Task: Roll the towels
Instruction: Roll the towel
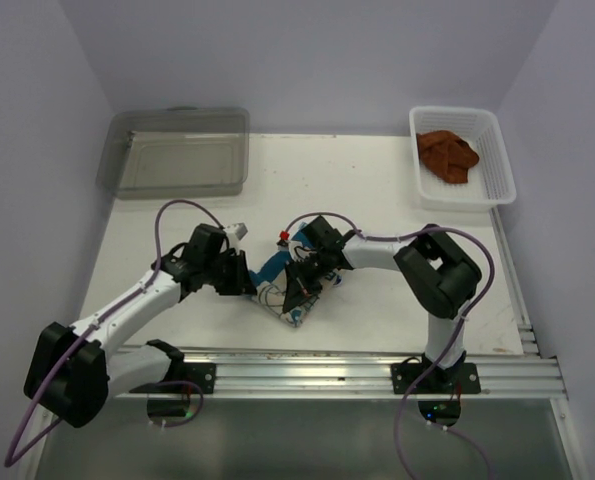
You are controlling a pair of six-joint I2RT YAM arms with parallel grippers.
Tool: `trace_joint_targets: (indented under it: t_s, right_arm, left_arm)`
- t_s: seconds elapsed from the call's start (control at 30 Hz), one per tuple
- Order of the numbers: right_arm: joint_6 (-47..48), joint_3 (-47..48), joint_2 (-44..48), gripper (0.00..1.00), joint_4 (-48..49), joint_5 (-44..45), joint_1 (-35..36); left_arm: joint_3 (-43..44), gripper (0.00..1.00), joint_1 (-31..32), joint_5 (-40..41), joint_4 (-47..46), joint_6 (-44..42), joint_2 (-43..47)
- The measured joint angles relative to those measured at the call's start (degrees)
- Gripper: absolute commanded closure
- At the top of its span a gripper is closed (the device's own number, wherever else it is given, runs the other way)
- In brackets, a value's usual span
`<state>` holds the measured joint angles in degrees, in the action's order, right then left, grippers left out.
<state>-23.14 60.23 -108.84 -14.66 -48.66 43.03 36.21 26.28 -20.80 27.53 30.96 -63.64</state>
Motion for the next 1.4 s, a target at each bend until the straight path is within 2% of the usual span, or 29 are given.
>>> trace_joint_targets:
  t_s: [0.33,0.9,1.17,1.27,1.3,1.4]
  right_arm:
    - [-1.3,0.0,-0.8,1.00,1.0,-1.4,-0.4]
    - [-1.3,-0.4,-0.8,1.00,1.4,-1.4,-0.7]
    - [-1.4,-0.5,-0.7,1.00,1.7,-1.1,-0.7]
    - [-1.5,-0.8,0.2,0.95,1.5,0.3,-0.7]
    - [-1.5,-0.9,0.7,0.84,1.4,1.0,-0.6]
    - [-1.4,-1.7,3.9,0.64,0.2,4.8,-0.5]
  left_arm:
    - [1.8,0.89,0.8,0.2,-4.7,-0.2,-11.9]
    - [4.8,0.90,0.8,-0.9,-7.8,0.0,-11.6]
    - [4.8,0.92,0.9,-0.9,-10.8,0.2,-18.4]
    - [4.8,0.92,0.9,-0.9,-12.1,1.1,-20.2]
    - [4.8,0.92,0.9,-1.0,-12.5,1.3,-20.6]
    - [4.8,0.92,0.9,-1.2,-13.7,1.7,-22.0]
